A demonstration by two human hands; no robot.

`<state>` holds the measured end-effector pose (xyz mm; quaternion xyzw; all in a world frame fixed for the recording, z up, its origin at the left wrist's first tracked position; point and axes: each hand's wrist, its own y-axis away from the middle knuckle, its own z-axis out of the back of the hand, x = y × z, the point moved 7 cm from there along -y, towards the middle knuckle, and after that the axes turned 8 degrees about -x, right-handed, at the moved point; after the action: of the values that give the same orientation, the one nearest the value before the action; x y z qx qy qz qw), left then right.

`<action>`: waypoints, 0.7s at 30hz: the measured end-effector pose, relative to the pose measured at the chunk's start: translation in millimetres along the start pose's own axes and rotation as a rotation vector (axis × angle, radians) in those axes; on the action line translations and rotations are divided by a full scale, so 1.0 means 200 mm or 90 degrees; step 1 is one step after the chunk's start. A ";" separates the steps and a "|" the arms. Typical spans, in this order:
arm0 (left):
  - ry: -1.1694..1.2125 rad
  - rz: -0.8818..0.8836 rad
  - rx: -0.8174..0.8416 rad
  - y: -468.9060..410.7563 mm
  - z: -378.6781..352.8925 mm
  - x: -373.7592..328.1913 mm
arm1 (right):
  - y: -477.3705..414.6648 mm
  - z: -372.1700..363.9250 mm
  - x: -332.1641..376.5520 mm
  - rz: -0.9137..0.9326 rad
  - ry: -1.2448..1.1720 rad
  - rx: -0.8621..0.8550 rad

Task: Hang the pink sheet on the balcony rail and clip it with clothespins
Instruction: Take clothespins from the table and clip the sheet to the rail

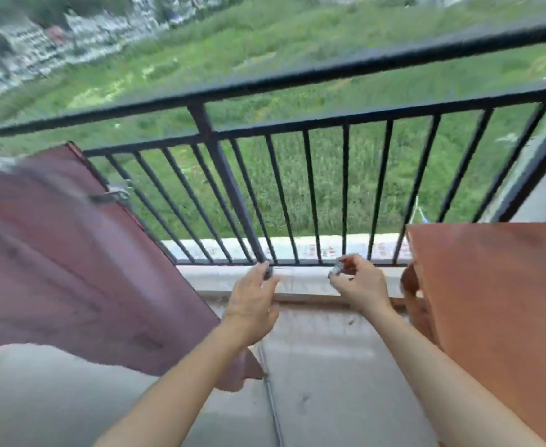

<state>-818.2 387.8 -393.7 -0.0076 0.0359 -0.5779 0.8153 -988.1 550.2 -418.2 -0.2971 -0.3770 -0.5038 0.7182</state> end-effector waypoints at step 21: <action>-0.545 -0.037 0.176 0.01 0.24 0.72 | 0.35 -0.69 0.40 0.163 0.034 0.325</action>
<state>-764.8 250.7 -352.3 -0.1378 -0.3827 -0.5446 0.7335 -872.4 420.1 -428.7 -0.1388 -0.4322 -0.3057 0.8370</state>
